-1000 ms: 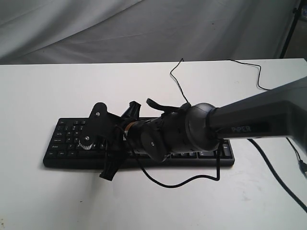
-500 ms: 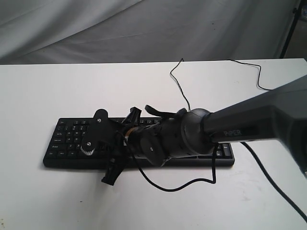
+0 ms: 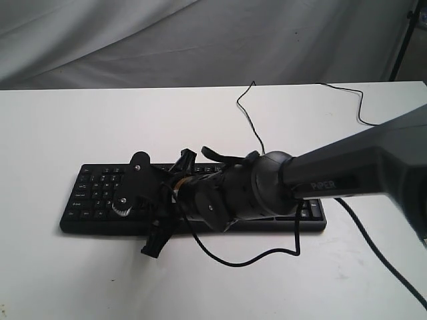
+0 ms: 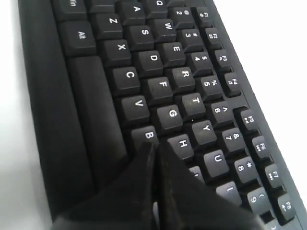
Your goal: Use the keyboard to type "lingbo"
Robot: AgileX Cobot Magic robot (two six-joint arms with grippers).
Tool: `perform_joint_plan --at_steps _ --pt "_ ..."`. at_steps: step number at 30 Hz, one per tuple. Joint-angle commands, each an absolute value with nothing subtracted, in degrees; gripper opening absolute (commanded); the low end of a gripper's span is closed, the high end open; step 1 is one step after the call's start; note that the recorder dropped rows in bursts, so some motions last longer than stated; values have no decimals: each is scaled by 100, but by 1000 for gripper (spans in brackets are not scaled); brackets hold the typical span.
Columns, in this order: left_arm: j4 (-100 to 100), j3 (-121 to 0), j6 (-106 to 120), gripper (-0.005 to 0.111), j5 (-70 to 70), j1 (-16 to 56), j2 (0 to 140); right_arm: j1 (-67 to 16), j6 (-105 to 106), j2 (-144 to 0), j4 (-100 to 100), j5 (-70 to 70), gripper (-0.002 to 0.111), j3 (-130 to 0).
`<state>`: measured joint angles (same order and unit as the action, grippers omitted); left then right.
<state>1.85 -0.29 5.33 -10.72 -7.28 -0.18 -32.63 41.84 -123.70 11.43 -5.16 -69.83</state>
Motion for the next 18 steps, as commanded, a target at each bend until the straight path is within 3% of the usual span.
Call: perform_joint_plan --at_steps 1,9,18 --pt "182 0 518 1 -1048 -707 0 -3254 4160 -12180 1141 -511 0 -7009" --pt "182 0 518 1 -1048 -707 0 -3254 4115 -11869 1141 -435 0 -7074" --pt "182 0 518 1 -1048 -707 0 -3264 4115 -12251 1141 358 0 -7982"
